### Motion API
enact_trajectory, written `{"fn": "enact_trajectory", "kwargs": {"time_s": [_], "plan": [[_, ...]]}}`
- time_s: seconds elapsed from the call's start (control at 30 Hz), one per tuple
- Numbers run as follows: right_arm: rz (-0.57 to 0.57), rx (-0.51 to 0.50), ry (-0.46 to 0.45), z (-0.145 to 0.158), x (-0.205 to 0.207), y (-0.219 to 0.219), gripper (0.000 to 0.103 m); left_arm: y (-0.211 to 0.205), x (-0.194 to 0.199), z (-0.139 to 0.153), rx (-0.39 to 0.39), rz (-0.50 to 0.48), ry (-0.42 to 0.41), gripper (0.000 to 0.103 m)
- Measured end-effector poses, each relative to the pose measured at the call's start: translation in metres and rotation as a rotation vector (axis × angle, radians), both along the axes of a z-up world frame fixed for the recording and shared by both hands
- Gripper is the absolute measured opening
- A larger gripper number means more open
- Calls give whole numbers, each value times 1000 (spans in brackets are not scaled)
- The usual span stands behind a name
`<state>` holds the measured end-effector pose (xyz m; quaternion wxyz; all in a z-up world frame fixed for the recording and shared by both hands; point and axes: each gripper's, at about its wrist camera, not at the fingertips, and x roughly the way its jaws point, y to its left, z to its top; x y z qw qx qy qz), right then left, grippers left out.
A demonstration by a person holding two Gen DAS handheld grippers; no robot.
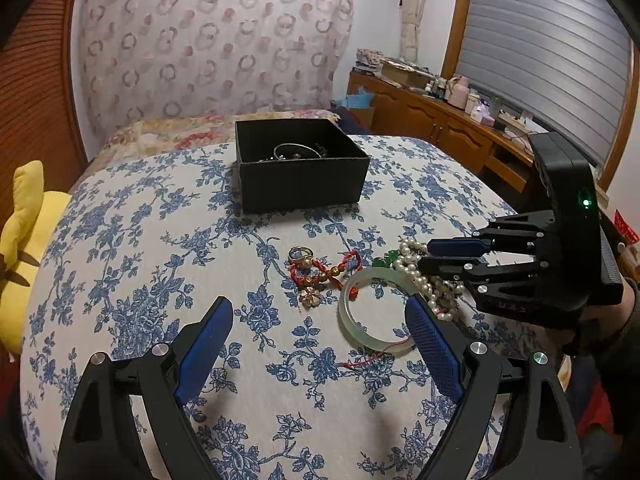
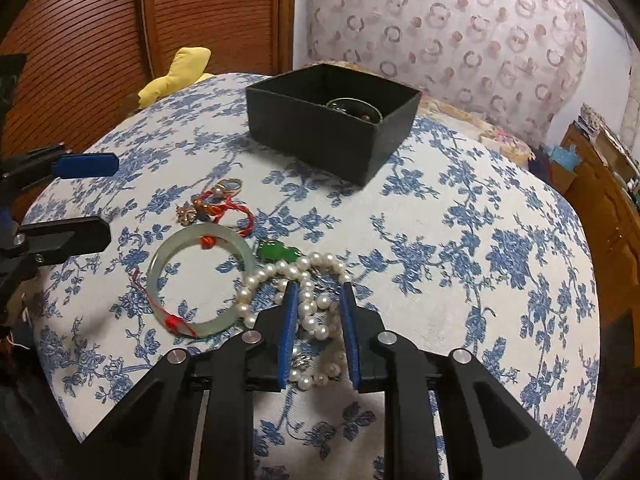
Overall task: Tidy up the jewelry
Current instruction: 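Grasp the pearl necklace with the right tool and lift it up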
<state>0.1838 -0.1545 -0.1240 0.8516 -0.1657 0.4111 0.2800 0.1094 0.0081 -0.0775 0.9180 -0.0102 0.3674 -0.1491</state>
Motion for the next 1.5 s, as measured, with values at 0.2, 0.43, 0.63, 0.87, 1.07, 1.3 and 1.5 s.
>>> {"fn": "enact_trajectory", "kwargs": {"time_s": [0.2,0.43,0.63,0.87,1.07,1.3,1.5], "plan": [[1,3,38,1,-2,-9,26,-3,-2,-2,4,-4,6,84],[21,17,54,0,-6,-8,26,-3,-3,-3,-3,-8,6,84],[59,1,53,-3,4,4,26,-8,-2,-5,-2,-14,10,84],[105,-11,66,-1,7,10,9,-8,-2,-8,-6,-14,17,84],[61,40,-8,18,-5,-8,8,-14,-1,-12,-1,-40,40,84],[1,108,-135,66,-17,-40,8,-32,5,-17,8,-101,80,84],[-40,139,-233,105,-22,-63,8,-44,13,-25,15,-127,121,77]]}}
